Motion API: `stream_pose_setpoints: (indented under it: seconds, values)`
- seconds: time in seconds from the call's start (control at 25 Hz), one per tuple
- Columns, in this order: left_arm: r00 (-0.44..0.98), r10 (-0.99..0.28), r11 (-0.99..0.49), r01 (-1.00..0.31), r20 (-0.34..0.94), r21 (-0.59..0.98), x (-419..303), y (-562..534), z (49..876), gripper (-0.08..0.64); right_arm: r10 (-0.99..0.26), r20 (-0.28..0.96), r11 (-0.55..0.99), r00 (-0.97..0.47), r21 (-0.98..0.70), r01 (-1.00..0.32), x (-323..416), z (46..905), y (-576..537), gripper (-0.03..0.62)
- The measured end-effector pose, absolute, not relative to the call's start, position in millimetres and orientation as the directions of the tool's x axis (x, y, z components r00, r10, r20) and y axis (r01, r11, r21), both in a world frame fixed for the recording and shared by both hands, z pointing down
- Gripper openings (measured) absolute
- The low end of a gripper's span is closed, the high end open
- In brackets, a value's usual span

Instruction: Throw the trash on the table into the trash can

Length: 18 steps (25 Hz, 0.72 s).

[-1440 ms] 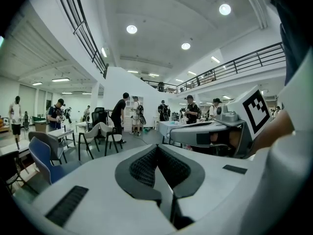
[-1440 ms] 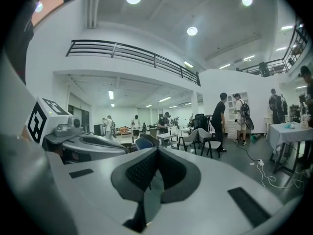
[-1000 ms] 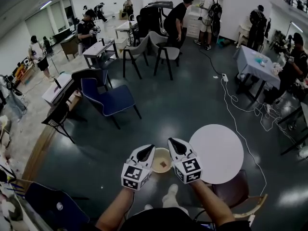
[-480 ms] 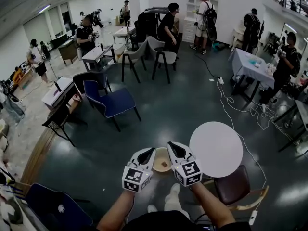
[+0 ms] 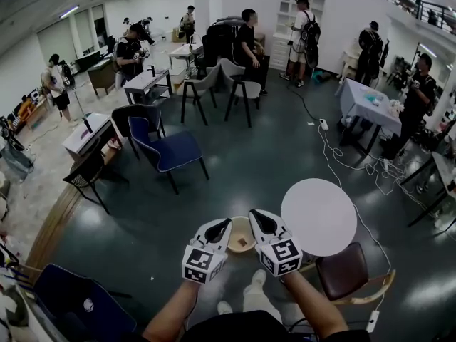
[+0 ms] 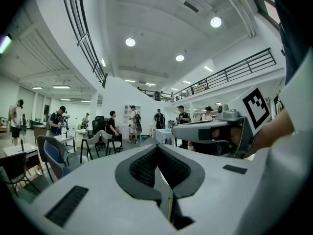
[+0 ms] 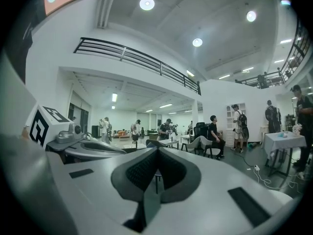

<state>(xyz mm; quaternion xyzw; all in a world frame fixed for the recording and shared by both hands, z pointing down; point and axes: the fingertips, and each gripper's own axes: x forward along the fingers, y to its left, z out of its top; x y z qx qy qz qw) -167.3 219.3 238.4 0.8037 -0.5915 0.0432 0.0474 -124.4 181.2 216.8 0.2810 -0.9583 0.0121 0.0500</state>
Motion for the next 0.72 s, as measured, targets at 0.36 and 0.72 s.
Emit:
stream_pose_setpoints:
  seconds: [0.36,0.72]
  values:
    - [0.302,-0.947,-0.301,-0.953,0.107,0.023,-163.3,242.5,228.3,0.012,-0.54,0.079,0.842,-0.838,0.033,-0.539,-118.1,204.6,208.8,0.018]
    - [0.315,-0.946,-0.31,-0.948,0.075,0.067,-143.1,229.7,212.3,0.012,-0.552,0.045,0.834,-0.833,0.047,-0.55,-91.7,189.3,200.3,0.018]
